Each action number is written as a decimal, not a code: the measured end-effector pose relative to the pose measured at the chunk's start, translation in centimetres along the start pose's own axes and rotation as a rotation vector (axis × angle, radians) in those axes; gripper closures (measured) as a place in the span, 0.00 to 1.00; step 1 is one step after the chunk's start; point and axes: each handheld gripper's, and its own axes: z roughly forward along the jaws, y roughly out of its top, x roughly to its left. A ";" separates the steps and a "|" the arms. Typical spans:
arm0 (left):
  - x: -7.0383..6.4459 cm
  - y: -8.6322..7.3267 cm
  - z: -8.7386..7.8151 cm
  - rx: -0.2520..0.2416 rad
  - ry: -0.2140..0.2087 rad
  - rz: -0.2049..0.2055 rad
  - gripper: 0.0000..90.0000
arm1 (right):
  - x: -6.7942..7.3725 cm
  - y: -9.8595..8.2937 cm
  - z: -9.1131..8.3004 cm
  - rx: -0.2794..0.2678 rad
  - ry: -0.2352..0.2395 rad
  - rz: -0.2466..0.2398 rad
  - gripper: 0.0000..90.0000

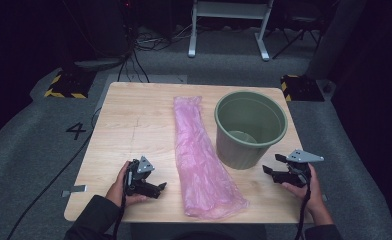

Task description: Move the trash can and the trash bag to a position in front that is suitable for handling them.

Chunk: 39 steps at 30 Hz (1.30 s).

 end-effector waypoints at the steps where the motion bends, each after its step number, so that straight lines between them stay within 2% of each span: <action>1: -0.1 0.1 0.0 0.005 0.006 0.002 0.01 | -0.3 0.4 0.0 -0.011 -0.009 -0.002 0.35; 4: -0.3 0.1 0.1 0.002 0.006 0.004 0.01 | -0.8 0.9 0.2 -0.025 -0.025 -0.012 0.36; 8: -0.7 0.2 0.2 0.001 -0.003 0.009 0.00 | -1.4 1.3 0.4 -0.042 -0.011 -0.009 0.35; 10: -0.8 0.3 0.3 0.001 -0.011 0.014 0.00 | -1.6 1.7 0.5 -0.041 -0.005 -0.029 0.35; 11: -0.8 0.3 0.3 0.001 -0.013 0.014 0.00 | -1.7 2.1 0.4 -0.037 0.005 -0.059 0.34; 12: -0.8 0.3 0.3 0.000 -0.016 0.011 0.00 | -1.7 2.1 0.4 -0.037 0.005 -0.059 0.34; 13: -0.8 0.3 0.3 0.000 -0.016 0.012 0.00 | -1.8 2.3 0.4 -0.043 0.026 -0.068 0.34; 18: -0.8 0.3 0.3 0.000 -0.016 0.012 0.00 | -1.7 2.5 0.7 -0.044 0.026 -0.070 0.32; 20: -0.8 0.3 0.3 0.000 -0.018 0.014 0.01 | -1.5 2.8 0.9 -0.057 0.057 -0.083 0.30; 22: -0.8 0.3 0.3 0.000 -0.018 0.013 0.01 | -1.3 3.0 1.0 -0.057 0.064 -0.089 0.28; 23: -0.7 0.3 0.3 0.003 -0.020 0.016 0.00 | -1.1 3.4 1.2 -0.078 0.110 -0.103 0.26; 24: -0.7 0.3 0.3 0.003 -0.021 0.017 0.00 | -1.0 3.6 1.2 -0.083 0.127 -0.111 0.22; 27: -0.7 0.3 0.3 0.003 -0.023 0.018 0.00 | -0.6 4.1 1.7 -0.067 0.114 -0.132 0.20; 33: -0.8 0.3 0.3 0.002 -0.019 0.024 0.01 | -0.5 4.7 2.4 -0.063 0.127 -0.129 0.20; 39: -0.8 0.4 0.3 0.004 -0.018 0.028 0.01 | 0.1 5.6 3.3 -0.061 0.119 -0.142 0.20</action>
